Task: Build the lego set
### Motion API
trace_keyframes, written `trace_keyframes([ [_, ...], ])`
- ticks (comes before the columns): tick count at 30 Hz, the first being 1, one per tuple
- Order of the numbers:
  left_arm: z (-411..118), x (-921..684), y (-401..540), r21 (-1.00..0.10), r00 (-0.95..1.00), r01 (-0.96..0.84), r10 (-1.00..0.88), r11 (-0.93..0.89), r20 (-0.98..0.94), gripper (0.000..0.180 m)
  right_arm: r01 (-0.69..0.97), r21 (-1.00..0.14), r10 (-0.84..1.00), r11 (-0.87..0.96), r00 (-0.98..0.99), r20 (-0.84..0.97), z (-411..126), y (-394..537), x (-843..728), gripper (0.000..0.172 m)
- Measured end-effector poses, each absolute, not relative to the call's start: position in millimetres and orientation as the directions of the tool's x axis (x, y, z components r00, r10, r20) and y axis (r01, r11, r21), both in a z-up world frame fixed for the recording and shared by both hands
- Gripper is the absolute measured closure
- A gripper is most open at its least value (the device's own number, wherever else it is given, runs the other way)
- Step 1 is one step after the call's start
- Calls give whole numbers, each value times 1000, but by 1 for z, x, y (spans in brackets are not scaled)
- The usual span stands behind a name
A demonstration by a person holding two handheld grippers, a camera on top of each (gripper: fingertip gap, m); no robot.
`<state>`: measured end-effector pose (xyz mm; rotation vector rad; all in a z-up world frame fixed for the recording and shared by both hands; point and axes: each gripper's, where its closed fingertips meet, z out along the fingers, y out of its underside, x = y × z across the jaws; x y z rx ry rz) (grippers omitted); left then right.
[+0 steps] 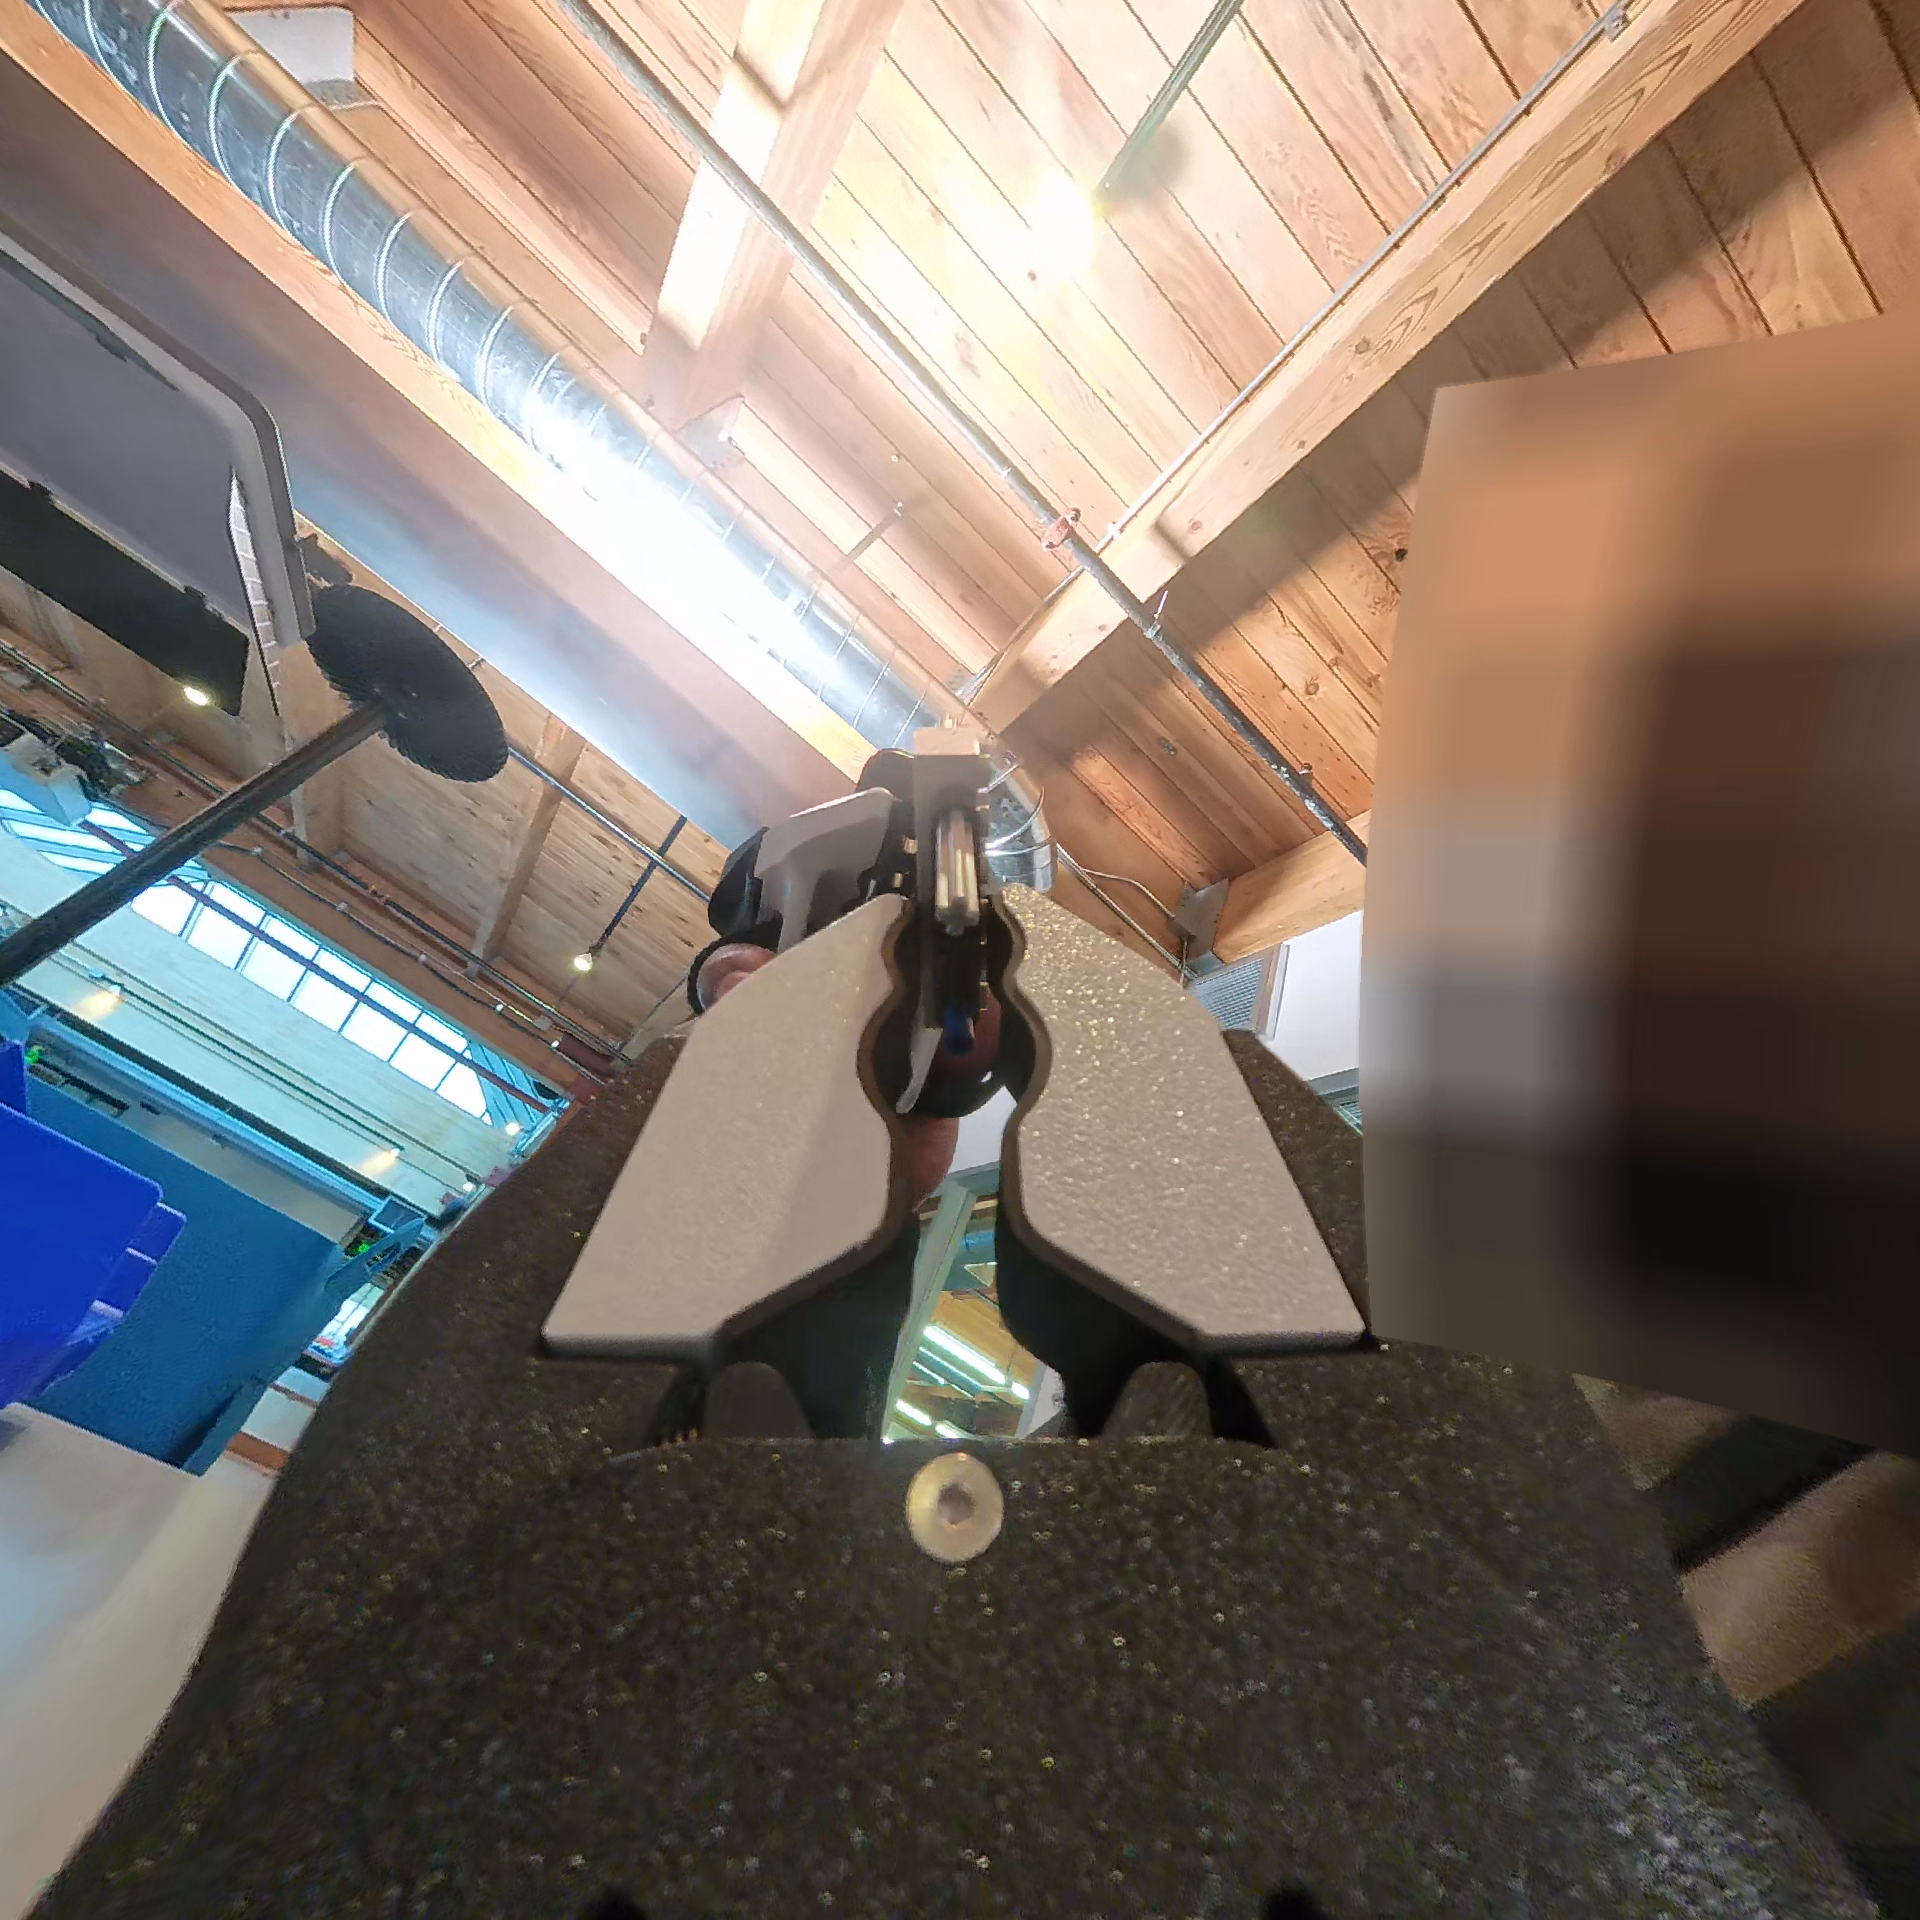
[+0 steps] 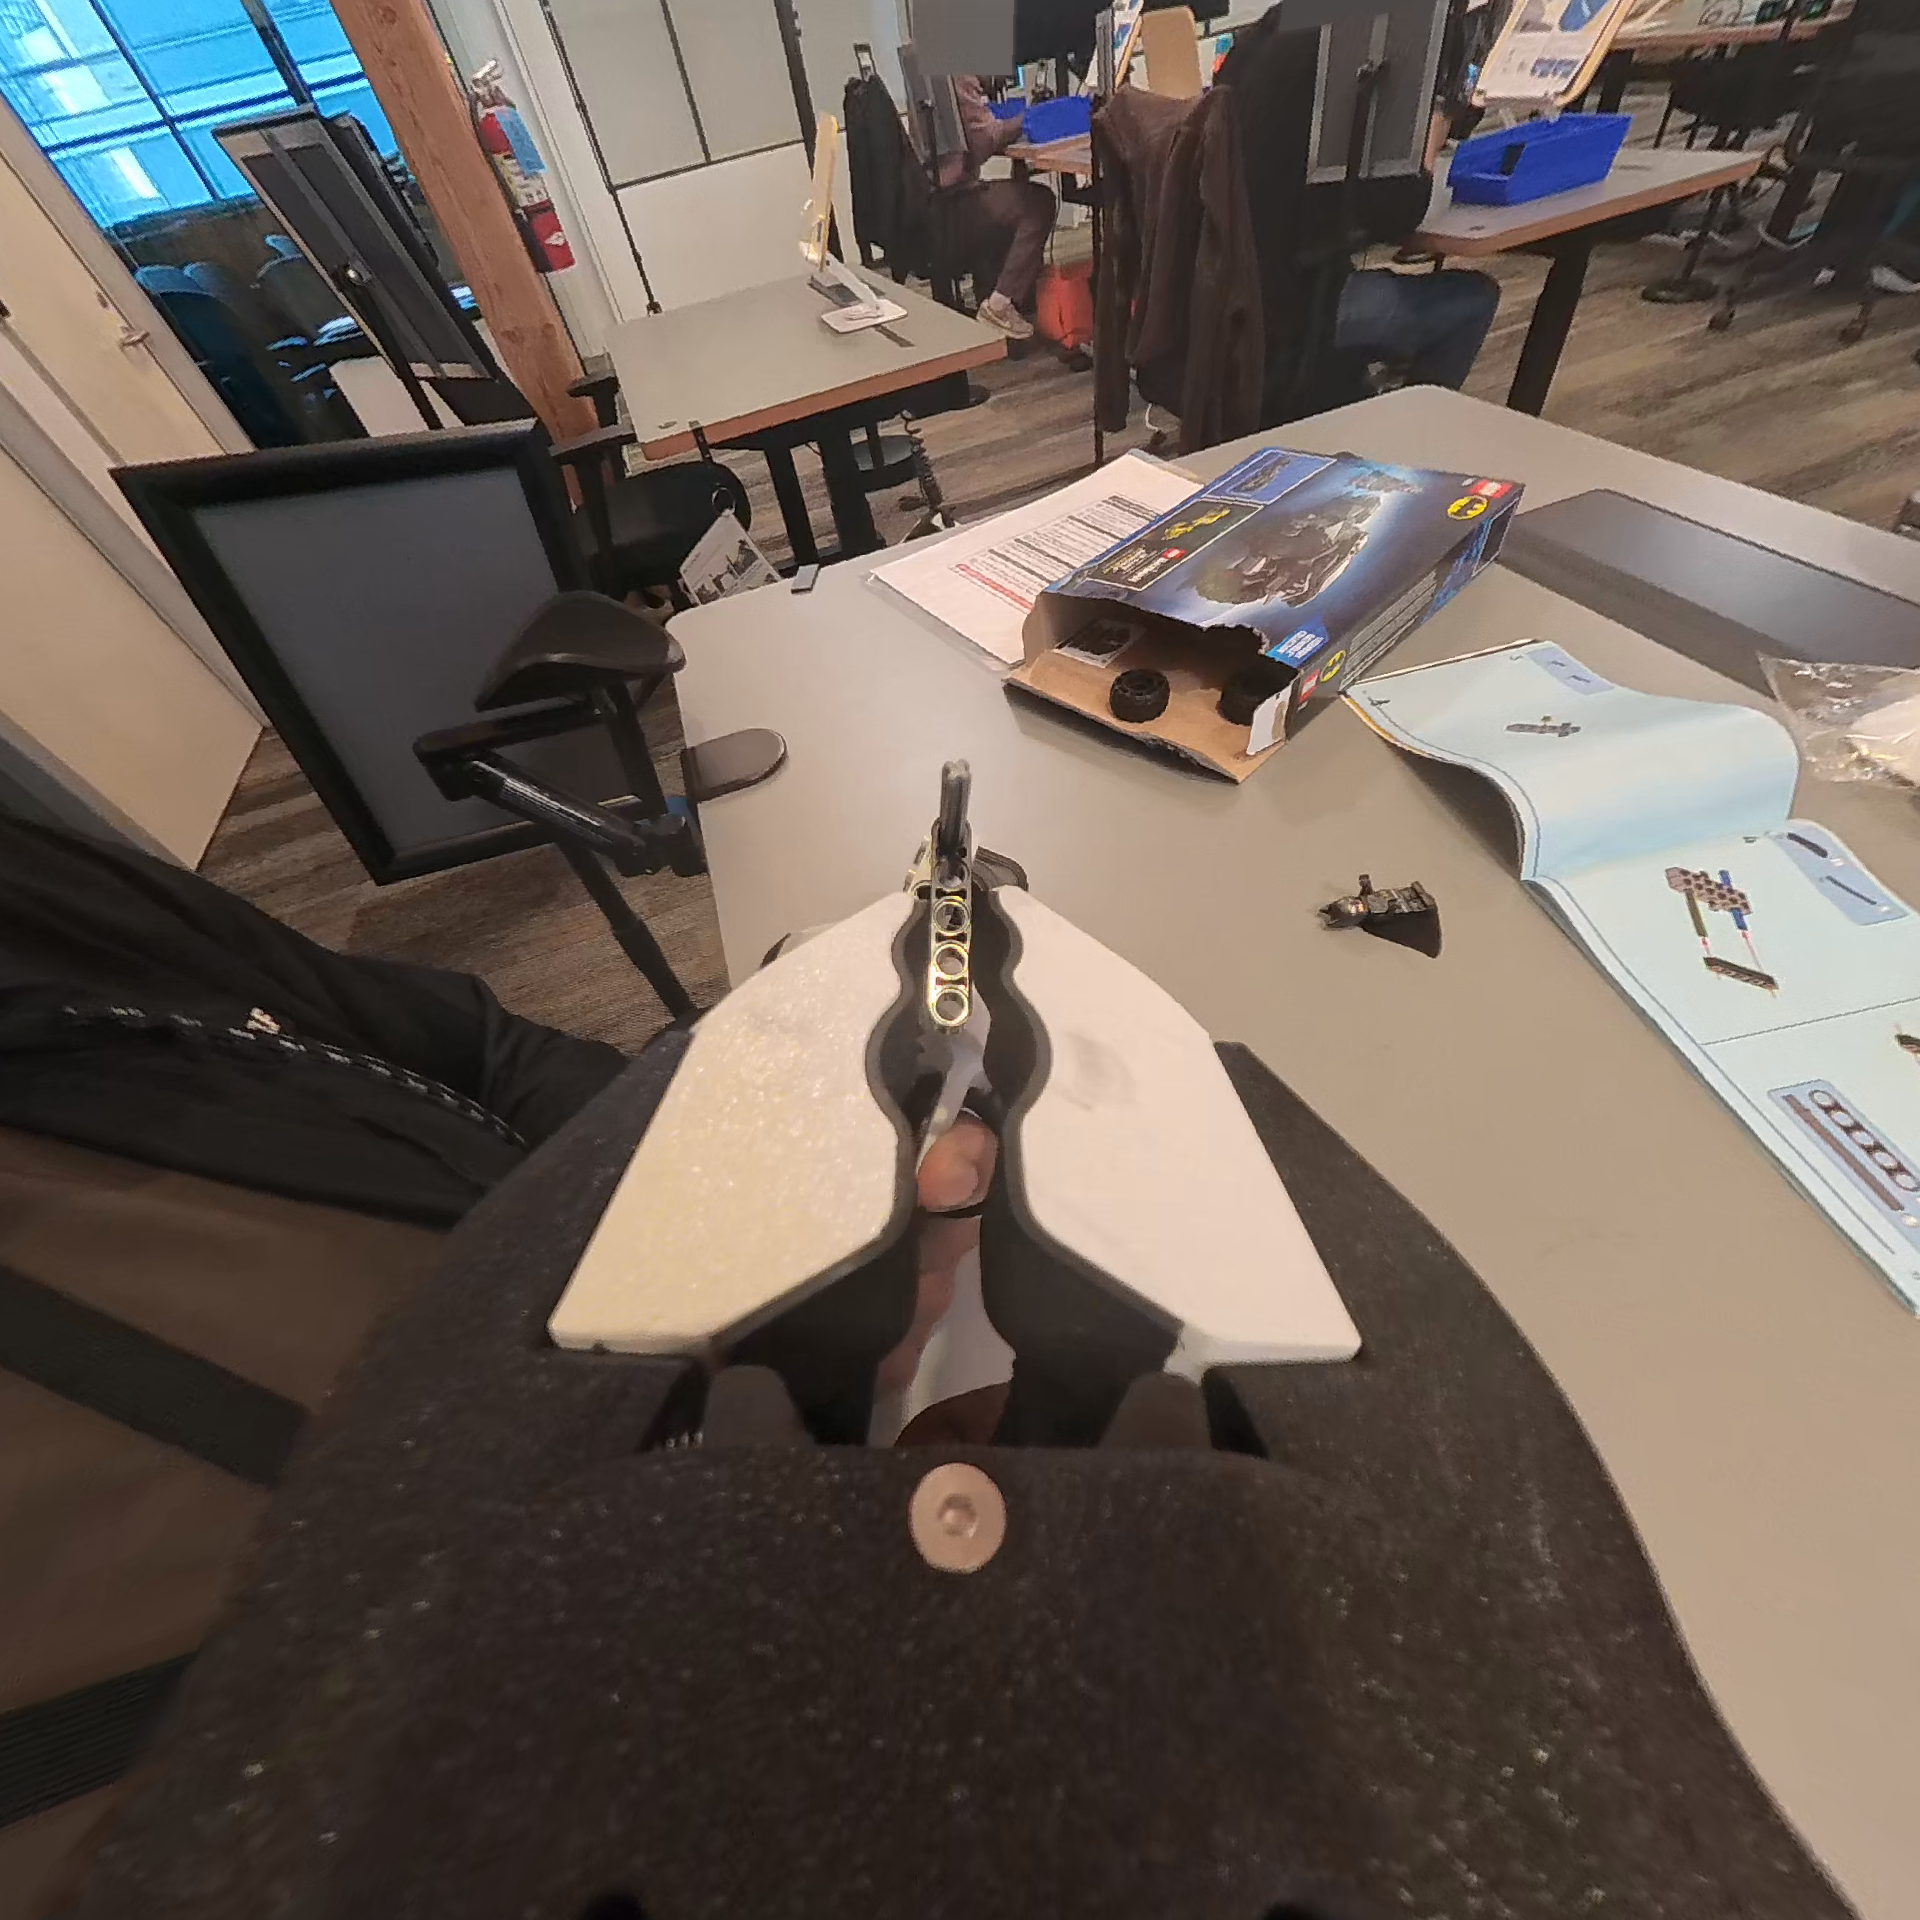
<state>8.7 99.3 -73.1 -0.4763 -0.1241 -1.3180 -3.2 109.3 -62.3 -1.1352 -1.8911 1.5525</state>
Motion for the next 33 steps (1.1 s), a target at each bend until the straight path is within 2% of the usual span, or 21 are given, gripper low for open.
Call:
trace_keyframes([
  [33, -73, 12, 94, -347, 449, 876, -829, 334, 334, 169, 391, -918, 774, -64, -561, -293, -60, 97, 1, 164],
])
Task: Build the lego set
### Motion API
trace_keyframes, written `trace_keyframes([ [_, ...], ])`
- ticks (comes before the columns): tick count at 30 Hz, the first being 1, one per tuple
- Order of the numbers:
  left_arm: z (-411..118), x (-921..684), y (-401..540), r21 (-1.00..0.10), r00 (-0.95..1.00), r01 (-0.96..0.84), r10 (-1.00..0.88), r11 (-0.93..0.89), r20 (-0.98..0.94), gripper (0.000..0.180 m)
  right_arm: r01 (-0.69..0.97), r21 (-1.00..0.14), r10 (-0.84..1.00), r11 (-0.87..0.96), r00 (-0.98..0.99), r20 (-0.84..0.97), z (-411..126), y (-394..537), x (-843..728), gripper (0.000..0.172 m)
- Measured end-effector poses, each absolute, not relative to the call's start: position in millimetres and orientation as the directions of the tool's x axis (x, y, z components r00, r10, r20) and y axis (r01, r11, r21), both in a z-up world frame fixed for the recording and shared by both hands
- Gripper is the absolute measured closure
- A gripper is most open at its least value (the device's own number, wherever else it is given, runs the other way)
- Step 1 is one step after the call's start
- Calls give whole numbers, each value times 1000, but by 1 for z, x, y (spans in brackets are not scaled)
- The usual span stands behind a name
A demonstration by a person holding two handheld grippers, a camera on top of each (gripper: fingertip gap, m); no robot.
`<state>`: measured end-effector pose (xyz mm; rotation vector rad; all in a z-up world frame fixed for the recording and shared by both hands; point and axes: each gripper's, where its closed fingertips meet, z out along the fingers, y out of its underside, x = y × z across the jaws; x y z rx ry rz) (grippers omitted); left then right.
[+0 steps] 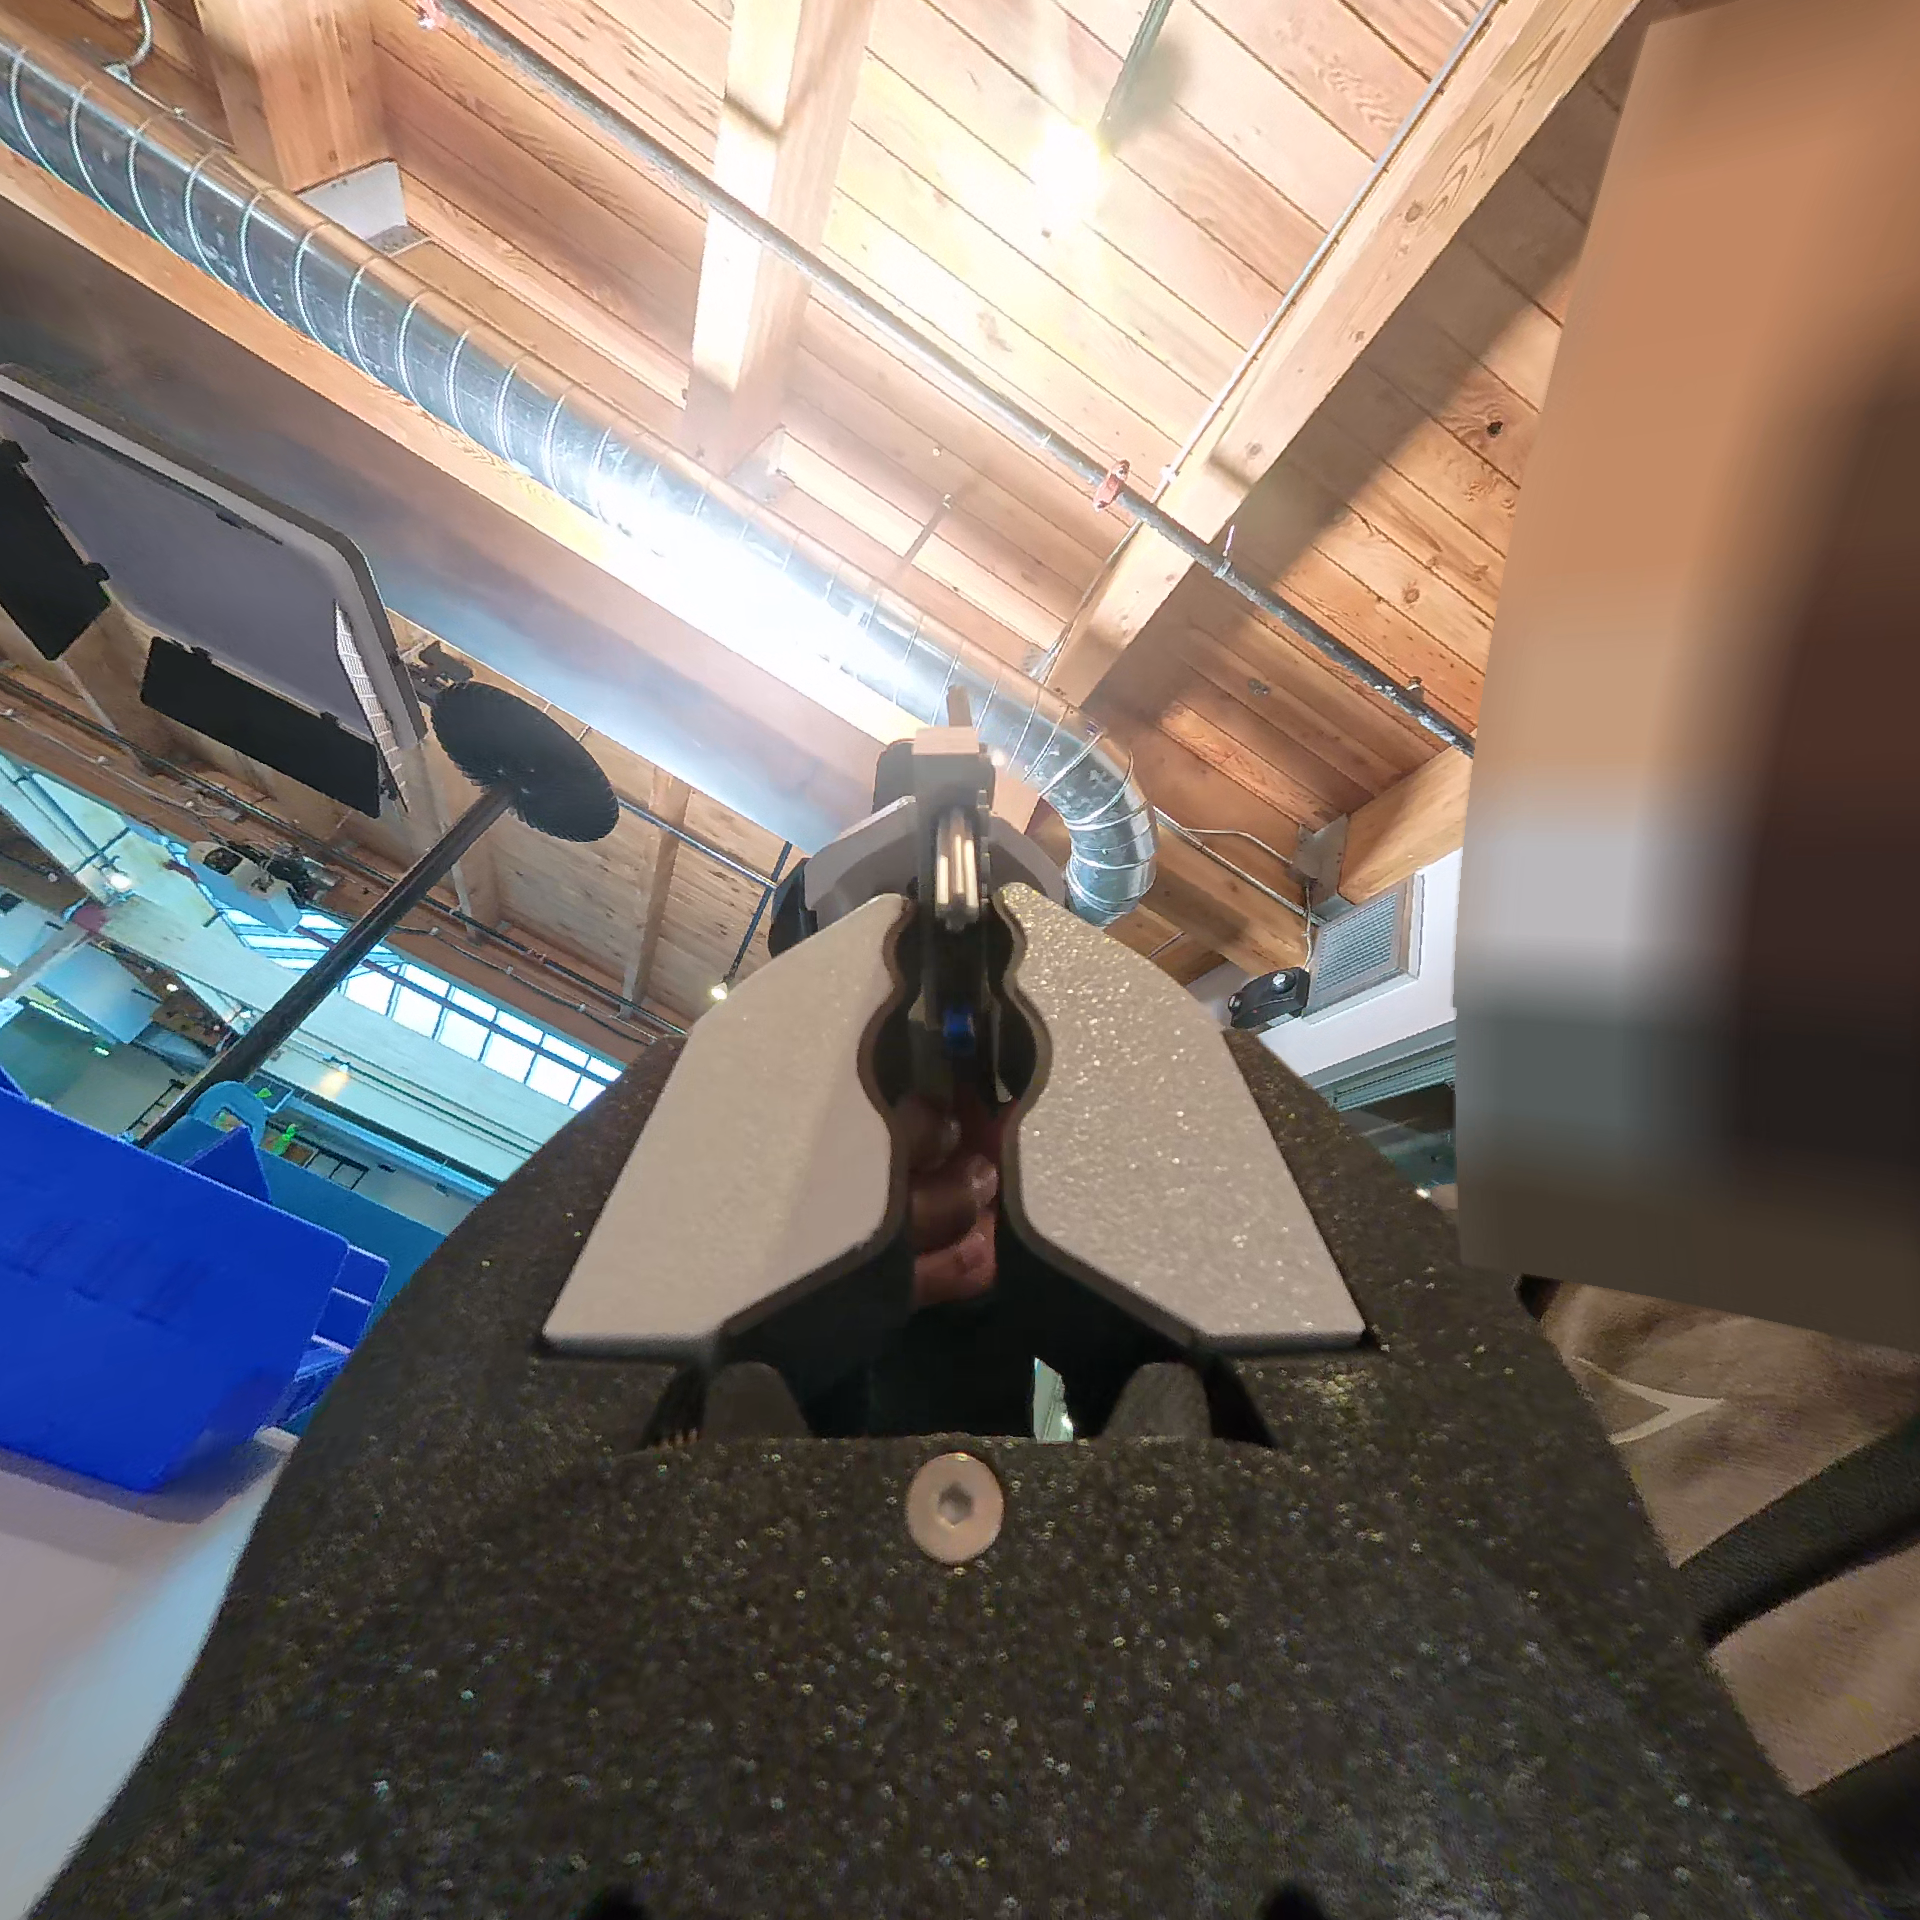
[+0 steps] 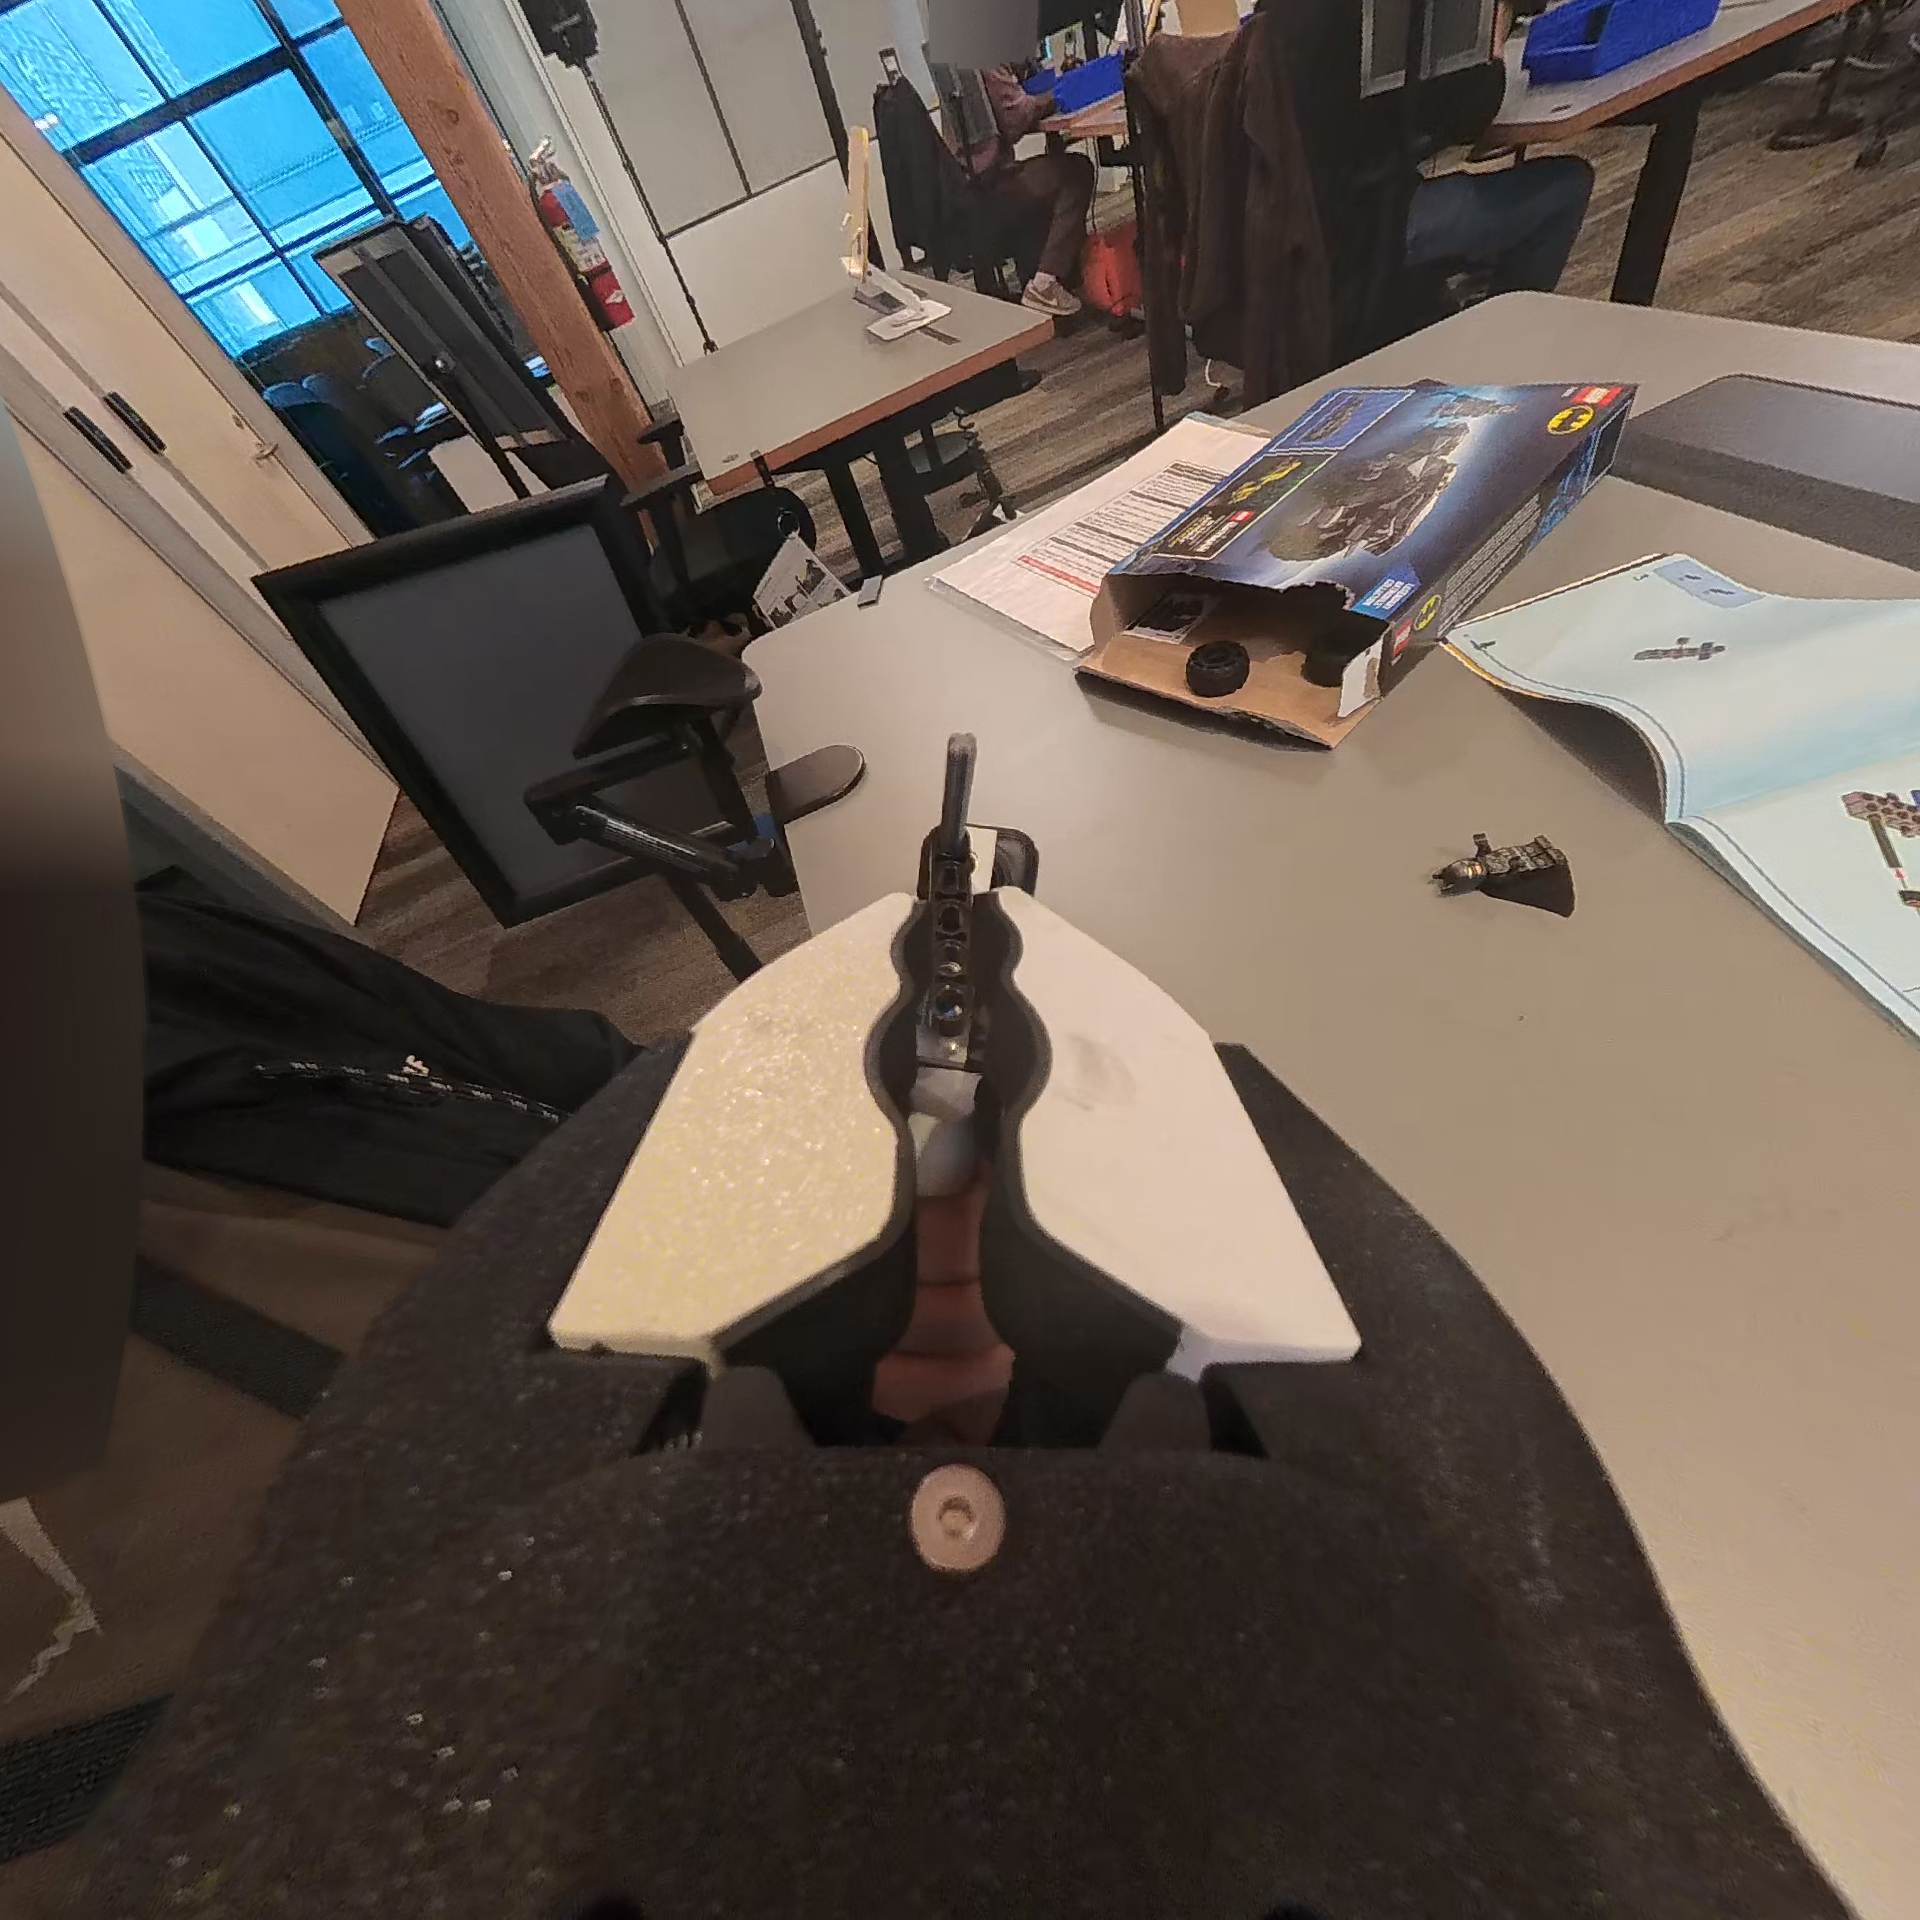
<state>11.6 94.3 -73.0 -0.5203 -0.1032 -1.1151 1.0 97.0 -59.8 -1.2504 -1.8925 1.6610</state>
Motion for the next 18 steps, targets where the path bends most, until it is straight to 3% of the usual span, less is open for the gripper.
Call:
trace_keyframes([
  [18, -72, 10, 92, -346, 459, 872, -826, 347, 328, 169, 301, -946, 783, -120, -558, -276, -60, 98, 0, 164],
])
